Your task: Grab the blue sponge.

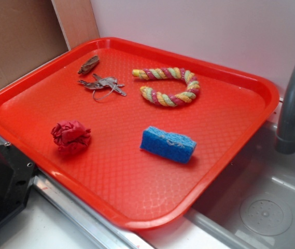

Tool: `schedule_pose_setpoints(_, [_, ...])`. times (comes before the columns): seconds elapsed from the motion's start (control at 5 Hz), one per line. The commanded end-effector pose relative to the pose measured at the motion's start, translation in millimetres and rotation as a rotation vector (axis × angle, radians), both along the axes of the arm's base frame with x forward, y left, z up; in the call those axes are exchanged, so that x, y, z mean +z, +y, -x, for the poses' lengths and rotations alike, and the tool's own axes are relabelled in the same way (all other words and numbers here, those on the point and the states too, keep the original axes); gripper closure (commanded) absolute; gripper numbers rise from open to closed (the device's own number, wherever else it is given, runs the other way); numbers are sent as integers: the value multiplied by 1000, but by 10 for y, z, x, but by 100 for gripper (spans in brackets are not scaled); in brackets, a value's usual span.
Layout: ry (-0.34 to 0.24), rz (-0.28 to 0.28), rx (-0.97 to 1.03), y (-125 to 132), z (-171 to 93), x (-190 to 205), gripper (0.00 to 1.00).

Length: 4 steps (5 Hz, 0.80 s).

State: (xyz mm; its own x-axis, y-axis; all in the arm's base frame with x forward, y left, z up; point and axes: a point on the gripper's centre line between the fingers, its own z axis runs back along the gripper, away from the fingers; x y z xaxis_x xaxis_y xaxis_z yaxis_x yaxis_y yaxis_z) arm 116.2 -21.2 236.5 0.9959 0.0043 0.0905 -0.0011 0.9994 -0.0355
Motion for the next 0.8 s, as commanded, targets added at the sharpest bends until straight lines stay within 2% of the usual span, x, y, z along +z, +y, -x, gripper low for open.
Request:
schedule_pose_setpoints(0.0, [0, 0, 0, 0, 0, 0, 0])
schedule_pose_setpoints(0.2, [7, -5, -67, -47, -116, -96, 0])
schedule_pose_setpoints(0.4, [2, 5, -234, -166, -234, -217, 0])
schedule_pose_setpoints(0.6, [-41, -6, -441, -328, -297, -297, 0])
